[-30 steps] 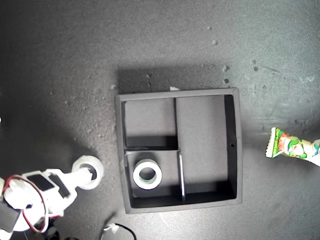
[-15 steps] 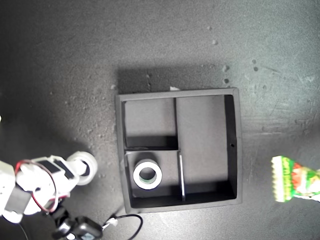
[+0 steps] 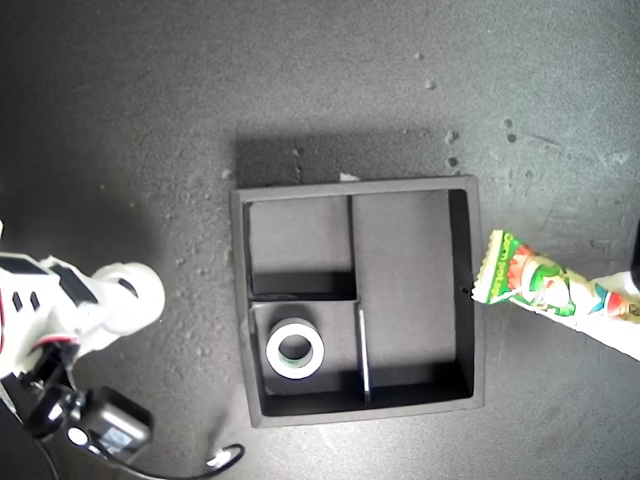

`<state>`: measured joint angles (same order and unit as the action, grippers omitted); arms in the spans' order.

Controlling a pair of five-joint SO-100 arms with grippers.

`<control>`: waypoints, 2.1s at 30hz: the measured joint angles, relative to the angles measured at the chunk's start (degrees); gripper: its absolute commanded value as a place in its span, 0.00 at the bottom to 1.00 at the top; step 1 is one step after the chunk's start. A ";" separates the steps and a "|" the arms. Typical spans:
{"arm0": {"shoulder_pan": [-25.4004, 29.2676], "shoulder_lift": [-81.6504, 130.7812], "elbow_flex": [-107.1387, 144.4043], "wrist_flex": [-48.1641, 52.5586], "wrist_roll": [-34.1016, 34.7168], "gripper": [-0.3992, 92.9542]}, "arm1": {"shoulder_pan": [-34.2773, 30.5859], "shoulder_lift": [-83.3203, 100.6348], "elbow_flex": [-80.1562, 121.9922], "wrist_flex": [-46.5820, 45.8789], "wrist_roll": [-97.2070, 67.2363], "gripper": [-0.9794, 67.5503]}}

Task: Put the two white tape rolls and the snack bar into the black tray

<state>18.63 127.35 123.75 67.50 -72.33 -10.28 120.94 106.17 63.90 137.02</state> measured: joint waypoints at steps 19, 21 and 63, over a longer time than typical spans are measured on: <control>-13.54 -28.74 -44.56 23.20 25.66 0.00 | -13.54 -8.09 -2.81 19.95 26.19 0.01; -13.62 -31.29 -47.99 24.17 26.98 0.00 | -10.11 -10.02 -8.09 23.20 17.93 0.01; -10.46 -78.75 -99.14 36.56 13.80 0.19 | 9.05 -30.23 -21.01 -4.31 -119.97 0.01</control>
<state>8.17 48.60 24.61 104.06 -58.54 -1.23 90.70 85.17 59.59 17.05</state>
